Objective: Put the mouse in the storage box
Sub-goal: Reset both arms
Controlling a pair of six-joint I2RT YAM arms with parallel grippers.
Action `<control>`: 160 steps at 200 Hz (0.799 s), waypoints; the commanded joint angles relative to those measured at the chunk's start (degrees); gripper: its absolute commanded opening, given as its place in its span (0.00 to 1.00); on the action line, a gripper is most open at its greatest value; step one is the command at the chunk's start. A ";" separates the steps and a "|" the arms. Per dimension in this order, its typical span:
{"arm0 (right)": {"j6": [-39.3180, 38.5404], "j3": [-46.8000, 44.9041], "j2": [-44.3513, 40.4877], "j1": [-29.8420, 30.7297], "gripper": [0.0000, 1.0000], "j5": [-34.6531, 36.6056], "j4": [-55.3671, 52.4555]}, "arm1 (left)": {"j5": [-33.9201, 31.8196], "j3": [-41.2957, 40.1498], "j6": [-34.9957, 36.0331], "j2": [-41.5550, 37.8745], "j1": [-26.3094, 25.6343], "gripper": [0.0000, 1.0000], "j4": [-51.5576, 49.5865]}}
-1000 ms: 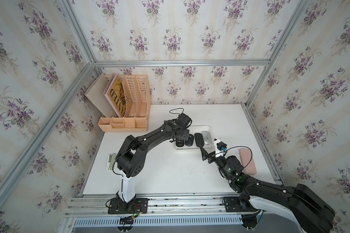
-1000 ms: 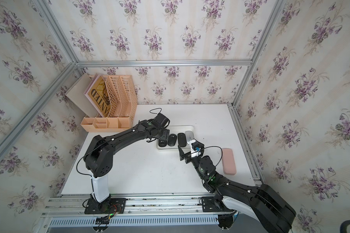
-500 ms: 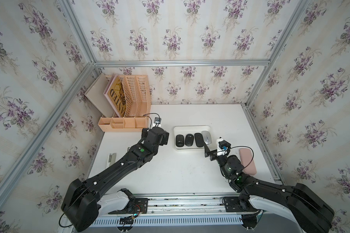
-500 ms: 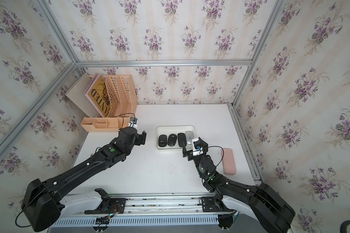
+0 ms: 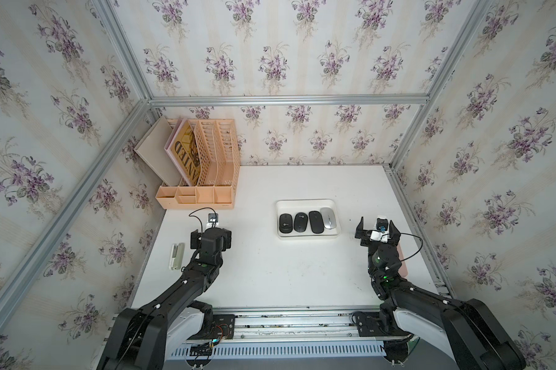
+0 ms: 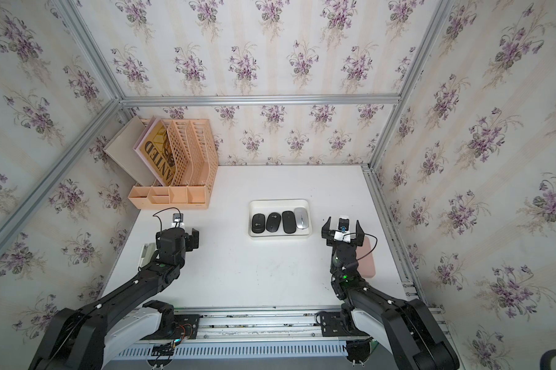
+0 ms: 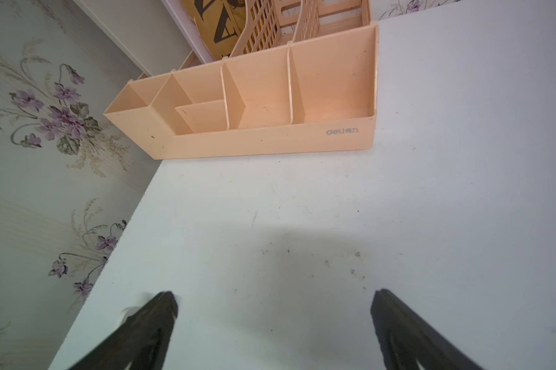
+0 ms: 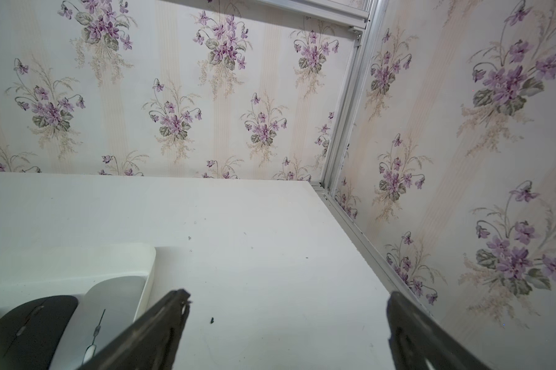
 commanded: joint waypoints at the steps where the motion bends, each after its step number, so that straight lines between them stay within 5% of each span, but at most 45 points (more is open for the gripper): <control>1: -1.21 -1.85 3.20 -0.82 1.00 -1.16 11.10 | 5.23 0.42 2.08 2.45 0.92 0.99 12.33; 76: 7.82 -4.24 10.03 -10.12 1.00 -12.91 21.43 | 14.15 -4.67 4.25 10.32 7.08 0.99 35.29; 120: 12.02 -4.95 10.30 -13.29 1.00 -17.62 22.78 | 16.53 -9.04 5.56 24.14 8.02 0.99 58.84; 160: 10.83 -5.25 12.73 -13.72 1.00 -20.27 26.31 | 22.11 -6.59 7.63 30.95 8.12 0.99 61.32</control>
